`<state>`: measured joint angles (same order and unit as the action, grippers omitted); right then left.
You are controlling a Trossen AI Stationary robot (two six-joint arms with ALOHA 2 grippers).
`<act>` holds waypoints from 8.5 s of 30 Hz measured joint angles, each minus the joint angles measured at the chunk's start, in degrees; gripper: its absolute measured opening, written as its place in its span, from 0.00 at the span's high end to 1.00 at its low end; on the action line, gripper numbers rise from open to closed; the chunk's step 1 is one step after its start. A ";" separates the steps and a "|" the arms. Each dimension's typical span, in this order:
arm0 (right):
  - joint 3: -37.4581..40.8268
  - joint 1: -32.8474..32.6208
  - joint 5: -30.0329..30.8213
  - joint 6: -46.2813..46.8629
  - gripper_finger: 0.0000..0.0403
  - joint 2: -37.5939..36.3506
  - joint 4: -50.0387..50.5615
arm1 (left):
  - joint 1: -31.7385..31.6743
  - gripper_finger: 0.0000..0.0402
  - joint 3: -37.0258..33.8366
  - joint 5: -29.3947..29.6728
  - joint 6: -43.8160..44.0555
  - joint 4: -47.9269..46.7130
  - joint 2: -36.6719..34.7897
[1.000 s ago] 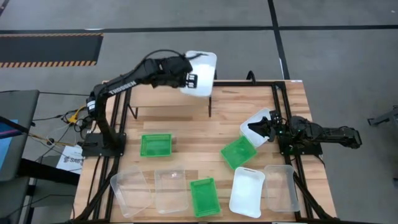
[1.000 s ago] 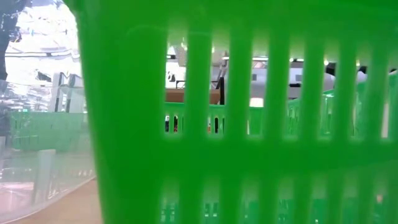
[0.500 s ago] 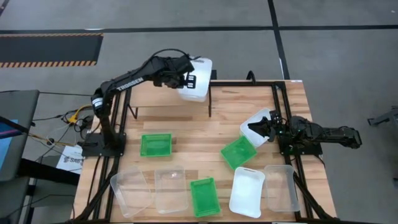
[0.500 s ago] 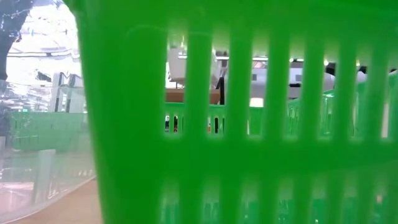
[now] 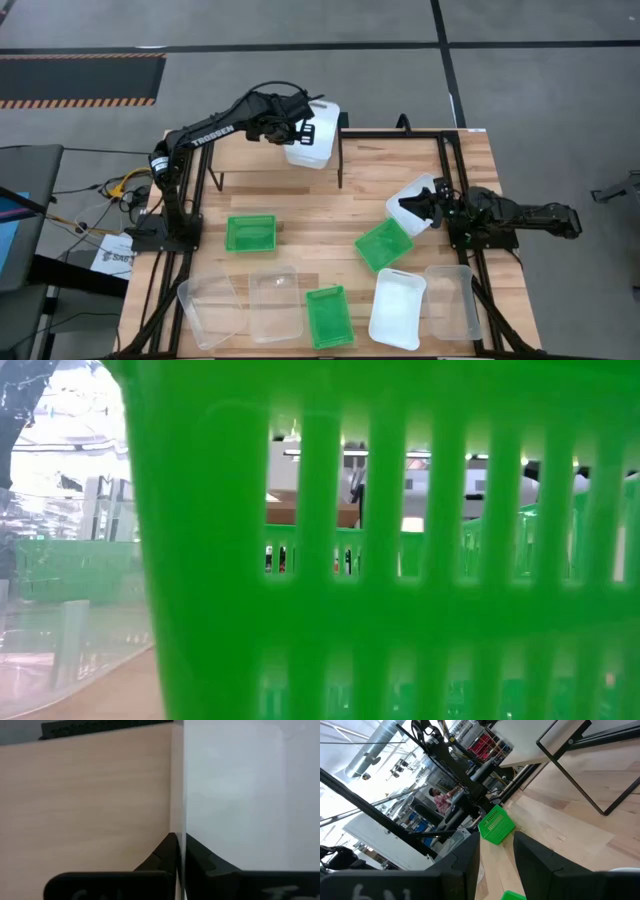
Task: Stack baskets on shelf by color
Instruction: Put the top left white bin on the shelf, then stack the top white bin on top of the white bin on the shelf
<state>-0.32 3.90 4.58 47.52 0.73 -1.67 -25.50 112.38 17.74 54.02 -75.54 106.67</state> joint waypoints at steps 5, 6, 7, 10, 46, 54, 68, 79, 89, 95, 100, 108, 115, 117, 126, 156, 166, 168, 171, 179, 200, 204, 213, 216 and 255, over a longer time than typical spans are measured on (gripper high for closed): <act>0.01 0.00 0.00 0.00 0.65 0.01 -0.02 | 0.21 1.00 -0.02 -0.32 0.02 1.22 0.17; 0.02 0.00 0.00 0.01 0.65 0.00 -0.02 | 0.35 1.00 -0.02 -0.36 0.04 1.53 0.17; 0.01 0.00 0.00 0.00 0.65 0.02 -0.02 | 0.48 1.00 -0.02 -0.20 0.04 1.68 0.17; 0.00 0.00 0.00 0.00 0.65 0.00 -0.02 | 0.70 1.00 -0.02 0.51 0.02 1.65 0.17; -4.75 0.00 2.46 -4.40 0.58 0.02 1.60 | 2.62 0.65 -0.04 -0.99 -6.77 5.88 -0.45; -17.46 0.00 3.09 -7.49 0.67 7.00 18.06 | 3.02 0.63 -0.02 -2.68 -9.86 5.68 -1.97; -38.60 0.35 1.83 4.82 0.88 46.70 53.10 | 3.75 0.63 0.09 -11.09 -14.54 4.48 -3.16; -38.80 -1.10 -4.02 4.79 0.93 67.29 42.74 | 5.51 0.64 0.35 -6.45 -14.49 4.17 -13.74; -49.00 0.02 -17.81 -7.08 0.98 82.62 21.22 | 5.62 0.64 0.39 -3.52 -16.12 4.40 -20.37; -61.22 -0.67 -22.63 -25.86 0.94 90.07 23.85 | 5.62 0.64 0.37 -4.35 -20.39 4.04 -20.66; -68.86 0.58 -20.96 -29.42 0.95 92.31 35.46 | 5.70 0.64 0.37 -7.93 -22.97 4.00 -19.29; -72.18 0.27 -7.07 -22.35 0.98 85.55 58.18 | 7.98 0.64 0.25 -8.45 -25.95 6.66 -17.91; -70.52 -0.59 12.94 4.41 0.97 80.52 79.27 | 11.06 0.64 0.22 -8.36 -27.81 9.24 -17.40; -68.76 -0.59 14.60 8.91 0.98 80.17 82.88 | 11.84 0.64 -0.11 -8.34 -28.11 10.98 -17.44; -57.16 -0.39 11.58 18.55 0.95 79.87 86.10 | 13.37 0.64 -3.45 -8.35 -28.28 14.12 -17.52; -52.33 -2.05 4.24 -2.12 0.96 80.13 38.25 | 14.00 0.64 -28.04 -13.36 -26.32 25.13 -17.49; -52.33 -2.48 4.81 4.63 0.96 80.13 43.31 | 18.72 0.64 -35.80 -7.79 -23.10 30.14 -17.46; -52.33 -1.77 5.42 6.23 0.96 80.13 45.48 | 20.07 0.64 -35.82 -3.68 -21.24 29.80 -17.41; -52.33 -0.60 5.58 7.08 0.96 80.13 47.72 | 21.49 0.64 -35.78 -0.19 -19.55 30.59 -16.62; -52.33 4.33 7.78 4.06 0.96 80.15 50.78 | 23.67 0.64 -35.65 0.51 -17.16 33.10 -11.74; -50.80 7.70 7.48 -7.73 0.97 80.17 48.15 | 24.94 0.60 -35.65 3.75 -12.91 36.36 -2.24; -50.80 7.66 7.36 -8.90 0.96 80.17 47.82 | 24.90 0.58 -35.65 -2.99 -11.28 36.02 -0.34; -50.82 6.95 7.28 -11.79 0.96 80.17 46.73 | 25.31 0.58 -35.60 -15.03 -3.87 34.41 0.45; -50.84 6.97 7.20 -14.64 0.96 80.17 44.11 | 25.29 0.58 -35.60 -17.77 -2.87 34.21 0.20; -50.93 7.13 1.43 -23.37 0.94 81.13 32.96 | 21.17 0.58 -35.63 -0.54 -9.28 37.22 -3.51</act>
<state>-51.24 11.03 6.01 24.15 81.87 31.29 -4.33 76.75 17.20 44.74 -38.32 103.17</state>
